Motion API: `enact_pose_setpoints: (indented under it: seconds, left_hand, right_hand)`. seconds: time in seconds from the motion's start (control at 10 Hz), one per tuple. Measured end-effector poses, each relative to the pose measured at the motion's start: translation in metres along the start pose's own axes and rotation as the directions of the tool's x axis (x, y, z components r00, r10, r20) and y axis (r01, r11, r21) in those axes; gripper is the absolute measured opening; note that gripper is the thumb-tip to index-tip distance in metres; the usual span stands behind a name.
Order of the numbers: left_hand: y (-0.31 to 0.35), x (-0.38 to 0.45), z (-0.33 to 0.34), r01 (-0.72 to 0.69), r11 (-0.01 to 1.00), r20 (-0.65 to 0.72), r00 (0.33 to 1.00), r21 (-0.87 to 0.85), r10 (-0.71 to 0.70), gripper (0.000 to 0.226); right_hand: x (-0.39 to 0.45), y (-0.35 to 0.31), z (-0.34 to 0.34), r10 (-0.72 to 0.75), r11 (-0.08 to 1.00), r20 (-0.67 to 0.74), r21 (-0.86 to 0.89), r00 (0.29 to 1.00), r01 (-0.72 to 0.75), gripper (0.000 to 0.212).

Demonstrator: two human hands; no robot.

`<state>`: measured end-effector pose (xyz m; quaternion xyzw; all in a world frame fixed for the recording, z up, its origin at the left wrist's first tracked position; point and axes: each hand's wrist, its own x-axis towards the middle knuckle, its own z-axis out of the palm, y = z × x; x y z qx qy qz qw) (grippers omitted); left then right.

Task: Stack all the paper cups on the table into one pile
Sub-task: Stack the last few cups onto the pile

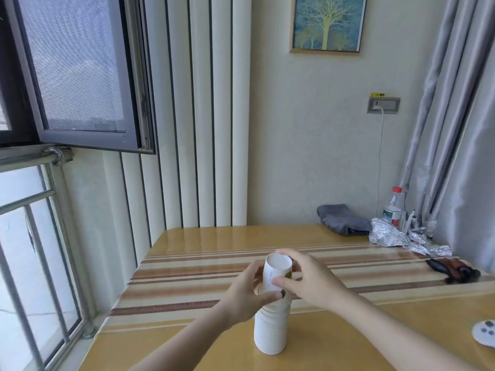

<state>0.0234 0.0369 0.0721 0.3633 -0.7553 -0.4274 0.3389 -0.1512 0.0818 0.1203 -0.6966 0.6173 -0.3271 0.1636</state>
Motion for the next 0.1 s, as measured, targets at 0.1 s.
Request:
enact_pose_setpoints:
  seconds: [0.1]
  left_hand:
    - [-0.0044,-0.0025,0.0007,0.009,1.0,-0.004,1.0,0.024,-0.009,0.059]
  right_hand:
    - [-0.0028,0.0018,0.003,0.008,1.0,-0.018,0.028,1.0,-0.008,0.066]
